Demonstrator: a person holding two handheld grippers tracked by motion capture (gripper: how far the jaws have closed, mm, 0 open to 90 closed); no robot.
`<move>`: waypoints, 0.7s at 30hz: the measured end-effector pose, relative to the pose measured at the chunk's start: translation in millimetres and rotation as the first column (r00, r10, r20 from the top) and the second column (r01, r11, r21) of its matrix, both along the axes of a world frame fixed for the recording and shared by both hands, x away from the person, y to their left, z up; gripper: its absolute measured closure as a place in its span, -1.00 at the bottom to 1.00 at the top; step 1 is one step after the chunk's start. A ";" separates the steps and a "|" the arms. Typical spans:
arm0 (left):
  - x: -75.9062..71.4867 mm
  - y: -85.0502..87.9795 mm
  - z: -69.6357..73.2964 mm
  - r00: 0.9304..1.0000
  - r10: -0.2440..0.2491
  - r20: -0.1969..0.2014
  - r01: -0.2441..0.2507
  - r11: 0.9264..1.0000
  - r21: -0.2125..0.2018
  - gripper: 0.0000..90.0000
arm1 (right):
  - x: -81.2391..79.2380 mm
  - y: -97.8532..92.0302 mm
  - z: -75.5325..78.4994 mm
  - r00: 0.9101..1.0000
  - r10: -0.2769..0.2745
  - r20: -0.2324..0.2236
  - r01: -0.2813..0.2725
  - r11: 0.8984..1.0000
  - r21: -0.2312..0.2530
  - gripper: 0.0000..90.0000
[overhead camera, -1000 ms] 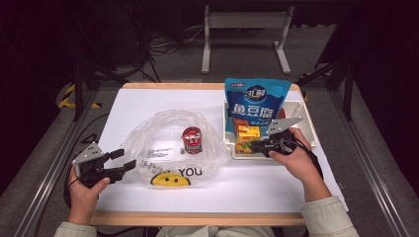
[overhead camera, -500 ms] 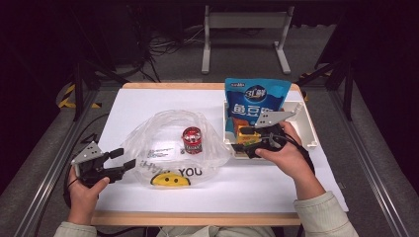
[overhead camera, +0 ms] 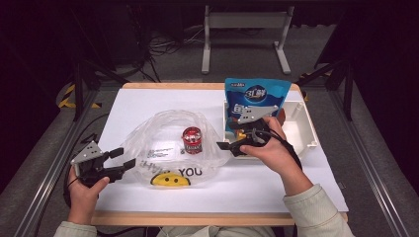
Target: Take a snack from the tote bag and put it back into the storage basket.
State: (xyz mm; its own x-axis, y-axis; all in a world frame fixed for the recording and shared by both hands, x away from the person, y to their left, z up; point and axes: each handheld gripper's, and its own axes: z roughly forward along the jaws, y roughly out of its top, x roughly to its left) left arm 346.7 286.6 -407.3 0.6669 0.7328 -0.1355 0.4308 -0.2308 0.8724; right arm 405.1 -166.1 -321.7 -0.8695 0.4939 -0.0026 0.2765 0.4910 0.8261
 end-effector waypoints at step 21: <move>0.9 0.6 -0.5 1.000 -0.003 -0.003 0.003 1.000 -0.001 -0.29 | 22.6 46.9 -4.7 0.999 0.046 0.002 -0.046 0.999 0.000 -0.77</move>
State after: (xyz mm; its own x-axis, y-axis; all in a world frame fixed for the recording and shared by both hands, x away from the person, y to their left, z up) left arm 347.6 287.2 -407.8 0.6689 0.7305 -0.1380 0.4323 -0.2312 0.8716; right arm 427.7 -119.2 -326.4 -0.8912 0.4535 -0.0039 0.2524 0.5031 0.8266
